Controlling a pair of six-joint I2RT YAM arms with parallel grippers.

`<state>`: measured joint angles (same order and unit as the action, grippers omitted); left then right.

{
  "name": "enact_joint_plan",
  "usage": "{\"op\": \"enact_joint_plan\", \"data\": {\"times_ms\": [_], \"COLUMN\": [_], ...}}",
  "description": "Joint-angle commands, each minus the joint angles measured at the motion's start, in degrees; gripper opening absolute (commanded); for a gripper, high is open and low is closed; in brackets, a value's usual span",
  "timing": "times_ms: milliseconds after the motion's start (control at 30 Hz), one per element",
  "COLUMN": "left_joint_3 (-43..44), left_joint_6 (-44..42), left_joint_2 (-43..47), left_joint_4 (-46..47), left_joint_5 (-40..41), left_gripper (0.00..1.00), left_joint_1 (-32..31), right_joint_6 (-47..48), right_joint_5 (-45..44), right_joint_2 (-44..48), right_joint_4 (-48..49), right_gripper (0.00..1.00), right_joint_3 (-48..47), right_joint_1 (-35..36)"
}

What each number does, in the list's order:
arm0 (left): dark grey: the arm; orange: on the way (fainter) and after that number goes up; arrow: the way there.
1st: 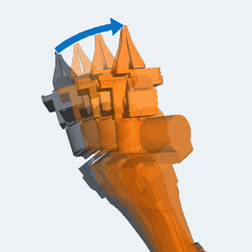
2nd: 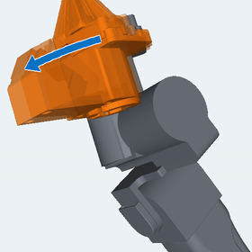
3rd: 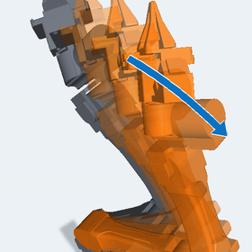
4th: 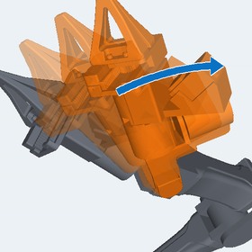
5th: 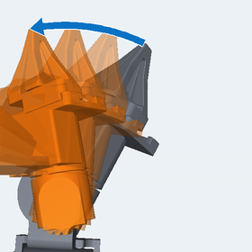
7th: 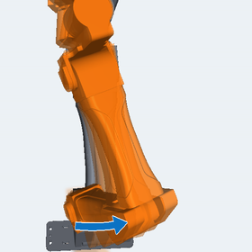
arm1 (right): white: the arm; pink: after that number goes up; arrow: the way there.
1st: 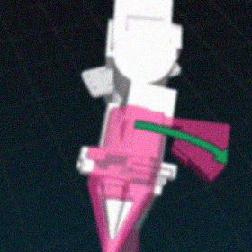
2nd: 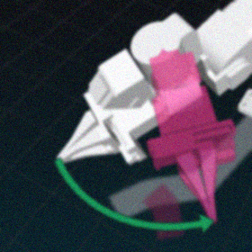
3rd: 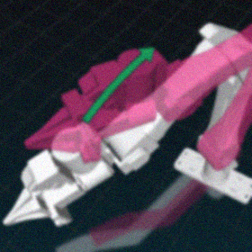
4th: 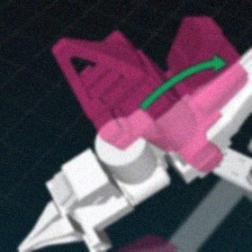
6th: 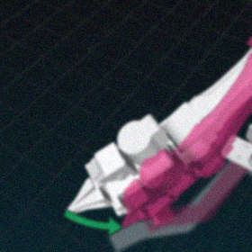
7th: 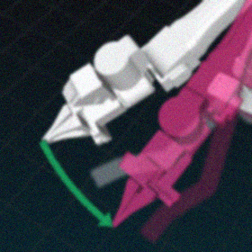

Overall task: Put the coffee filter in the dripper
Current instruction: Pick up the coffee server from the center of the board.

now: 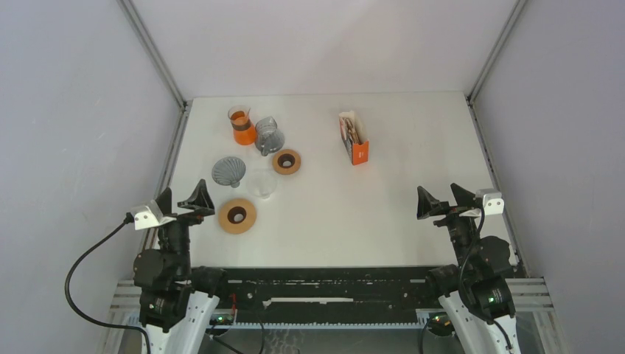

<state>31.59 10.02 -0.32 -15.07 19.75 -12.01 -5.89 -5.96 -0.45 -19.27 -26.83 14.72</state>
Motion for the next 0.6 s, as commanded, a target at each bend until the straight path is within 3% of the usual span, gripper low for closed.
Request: {"op": "enact_joint_plan", "data": {"times_ms": [0, 267, 567], "left_joint_3": [-1.1, -1.4, 4.1], "left_joint_6": [-0.5, 0.3, 2.5], "left_joint_2": [10.8, 3.6, -18.8], "left_joint_4": [2.3, 3.4, 5.8], "left_joint_5": [0.2, 1.0, 3.6], "left_gripper": [1.00, 1.00, 1.00], "left_joint_1": [0.5, 0.5, 0.5], "right_joint_6": [-0.5, 0.1, 0.4], "right_joint_5": [-0.8, -1.0, -1.7], "right_joint_2": [5.6, 5.5, 4.6], "right_joint_4": [1.5, 2.2, 2.7], "right_gripper": [1.00, 1.00, 1.00], "right_joint_3": [-1.5, -0.4, 0.5], "right_joint_1": [0.2, 0.3, 0.7]}}
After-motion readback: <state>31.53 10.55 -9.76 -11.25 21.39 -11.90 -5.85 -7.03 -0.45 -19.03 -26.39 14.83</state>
